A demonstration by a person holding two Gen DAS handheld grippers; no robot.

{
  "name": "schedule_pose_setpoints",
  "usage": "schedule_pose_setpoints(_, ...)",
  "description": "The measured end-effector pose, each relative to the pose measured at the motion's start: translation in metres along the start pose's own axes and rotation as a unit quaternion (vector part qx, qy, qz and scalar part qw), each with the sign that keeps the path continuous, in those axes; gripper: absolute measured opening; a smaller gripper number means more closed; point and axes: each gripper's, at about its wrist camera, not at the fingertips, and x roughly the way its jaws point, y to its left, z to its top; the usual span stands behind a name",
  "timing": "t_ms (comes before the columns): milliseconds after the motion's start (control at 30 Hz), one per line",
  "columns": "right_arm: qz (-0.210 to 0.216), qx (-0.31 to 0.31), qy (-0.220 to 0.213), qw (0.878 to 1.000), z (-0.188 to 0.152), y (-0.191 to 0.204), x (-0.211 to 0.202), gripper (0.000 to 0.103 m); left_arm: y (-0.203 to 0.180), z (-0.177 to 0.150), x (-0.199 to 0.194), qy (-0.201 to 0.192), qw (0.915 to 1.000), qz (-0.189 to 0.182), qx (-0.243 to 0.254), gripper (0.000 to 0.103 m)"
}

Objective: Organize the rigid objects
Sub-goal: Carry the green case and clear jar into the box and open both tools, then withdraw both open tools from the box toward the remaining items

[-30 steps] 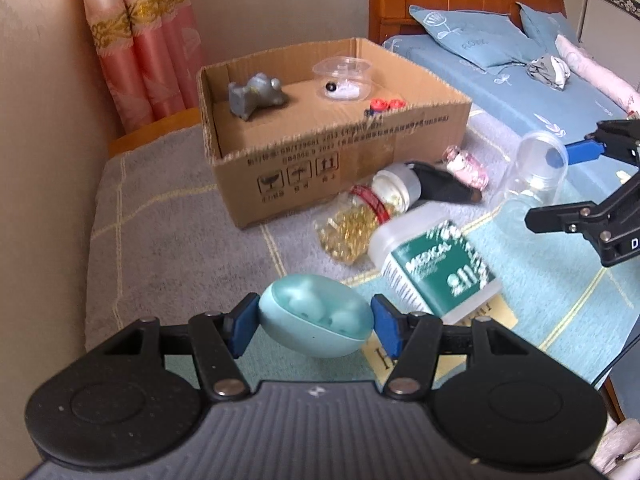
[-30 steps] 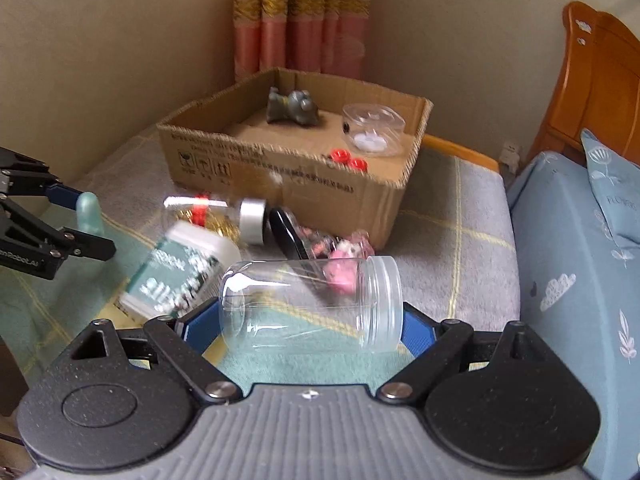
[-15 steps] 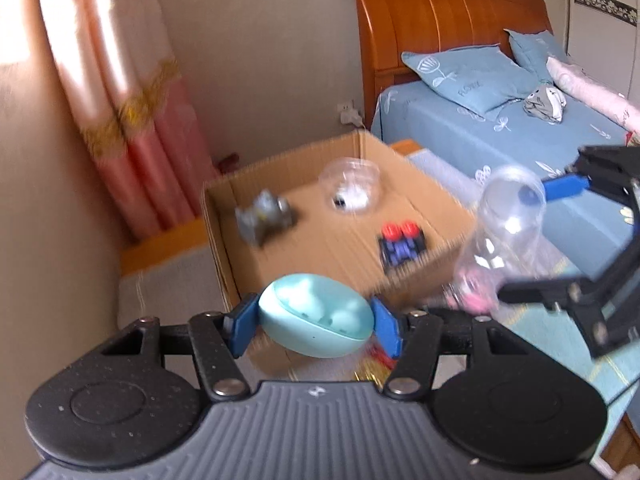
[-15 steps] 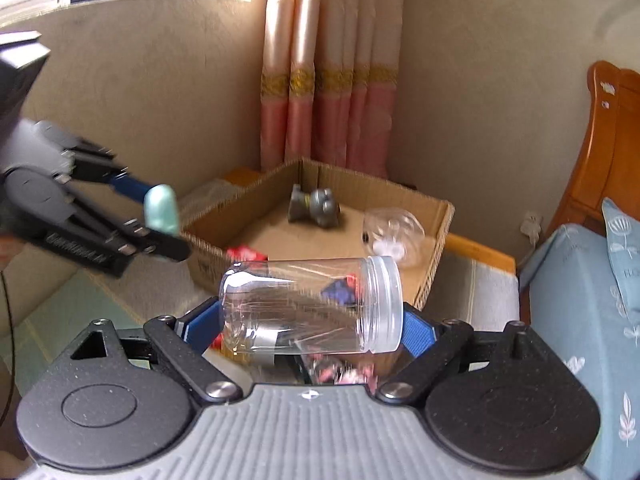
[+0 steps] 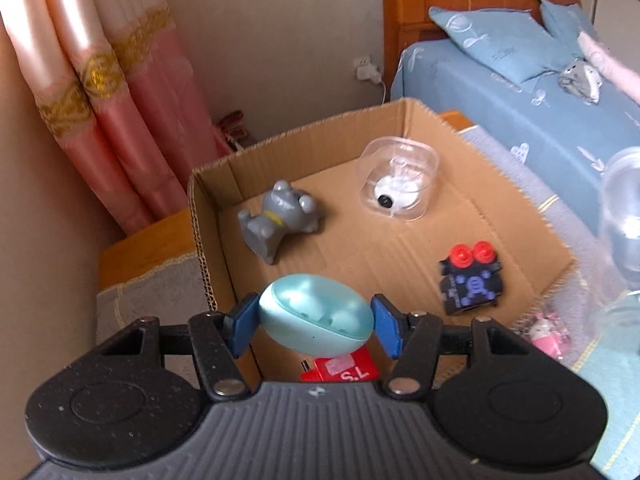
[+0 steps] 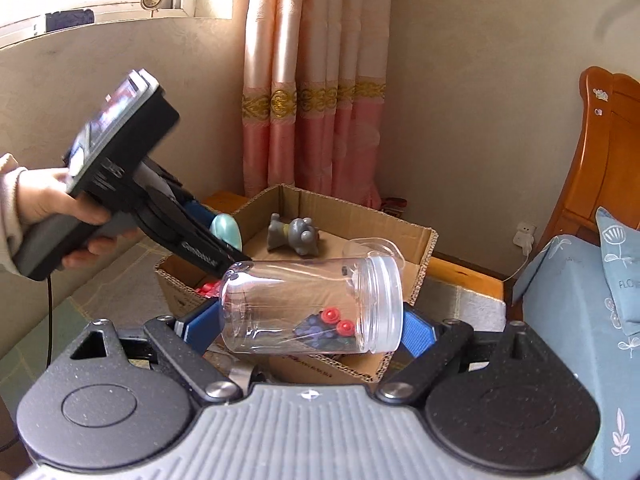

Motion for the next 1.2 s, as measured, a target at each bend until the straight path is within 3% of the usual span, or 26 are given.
schedule_pose_setpoints(200,-0.007,0.004,0.009,1.0,-0.002,-0.006,0.006,0.094,0.007,-0.001,0.011,0.008,0.9997,0.003,-0.022,0.061)
schedule_pose_setpoints(267,-0.008,0.007,0.01,1.0,-0.003,-0.007,0.01,0.094,0.009,-0.002,0.01,0.005,0.9995,0.006,-0.03,0.071)
schedule_pose_setpoints(333,-0.007,0.012,0.011,1.0,-0.002,-0.009,0.012,0.094,0.009,-0.004,0.004,-0.012,0.9993,0.015,-0.033,0.09)
schedule_pose_setpoints(367,-0.008,0.013,0.012,1.0,-0.001,-0.01,0.013,0.094,0.009,-0.006,-0.001,-0.022,0.999,0.021,-0.034,0.092)
schedule_pose_setpoints(533,-0.007,0.006,0.012,1.0,0.005,-0.008,0.023,0.094,0.006,-0.019,-0.032,-0.056,0.9971,0.03,-0.042,0.095)
schedule_pose_setpoints(833,0.017,-0.011,0.034,0.999,0.034,0.001,0.072,0.094,0.012,-0.05,-0.082,-0.094,0.9875,0.082,-0.096,0.096)
schedule_pose_setpoints(1033,0.01,-0.025,0.06,0.998,0.048,0.013,0.111,0.096,0.018,-0.061,-0.097,-0.11,0.9834,0.094,-0.109,0.096)
schedule_pose_setpoints(1100,-0.004,-0.034,0.062,0.998,0.047,0.017,0.115,0.103,0.017,-0.064,-0.1,-0.112,0.9827,0.098,-0.11,0.096)
schedule_pose_setpoints(1200,0.0,-0.029,0.063,0.998,0.042,0.015,0.112,0.103,0.016,-0.068,-0.102,-0.113,0.9826,0.097,-0.111,0.097)
